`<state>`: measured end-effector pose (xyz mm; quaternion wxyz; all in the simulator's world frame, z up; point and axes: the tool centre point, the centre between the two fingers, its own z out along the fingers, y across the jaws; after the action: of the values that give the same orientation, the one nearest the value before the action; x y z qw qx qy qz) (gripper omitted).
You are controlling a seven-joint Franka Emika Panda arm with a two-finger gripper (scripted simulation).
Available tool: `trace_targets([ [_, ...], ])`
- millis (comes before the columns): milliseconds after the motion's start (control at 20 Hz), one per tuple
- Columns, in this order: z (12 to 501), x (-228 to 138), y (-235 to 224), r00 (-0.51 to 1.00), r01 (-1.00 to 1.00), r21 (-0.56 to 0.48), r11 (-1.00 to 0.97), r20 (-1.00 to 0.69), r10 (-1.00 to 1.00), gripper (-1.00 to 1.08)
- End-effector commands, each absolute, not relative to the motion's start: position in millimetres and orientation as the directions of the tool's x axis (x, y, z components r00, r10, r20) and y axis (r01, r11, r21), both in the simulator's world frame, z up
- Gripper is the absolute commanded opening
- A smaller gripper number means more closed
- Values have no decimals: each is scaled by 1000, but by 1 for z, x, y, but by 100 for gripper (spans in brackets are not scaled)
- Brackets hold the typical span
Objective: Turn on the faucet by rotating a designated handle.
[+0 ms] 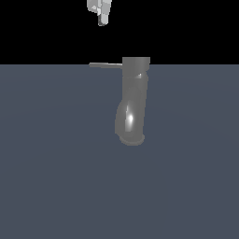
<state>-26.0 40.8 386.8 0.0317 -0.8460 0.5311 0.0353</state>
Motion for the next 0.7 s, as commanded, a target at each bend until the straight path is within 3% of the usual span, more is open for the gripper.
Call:
trace_targets([
  [0, 377, -15, 44, 373, -928, -9, -374, -90, -923, -100],
  [650, 325, 37, 58, 51, -999, 12, -52, -47, -998, -100],
])
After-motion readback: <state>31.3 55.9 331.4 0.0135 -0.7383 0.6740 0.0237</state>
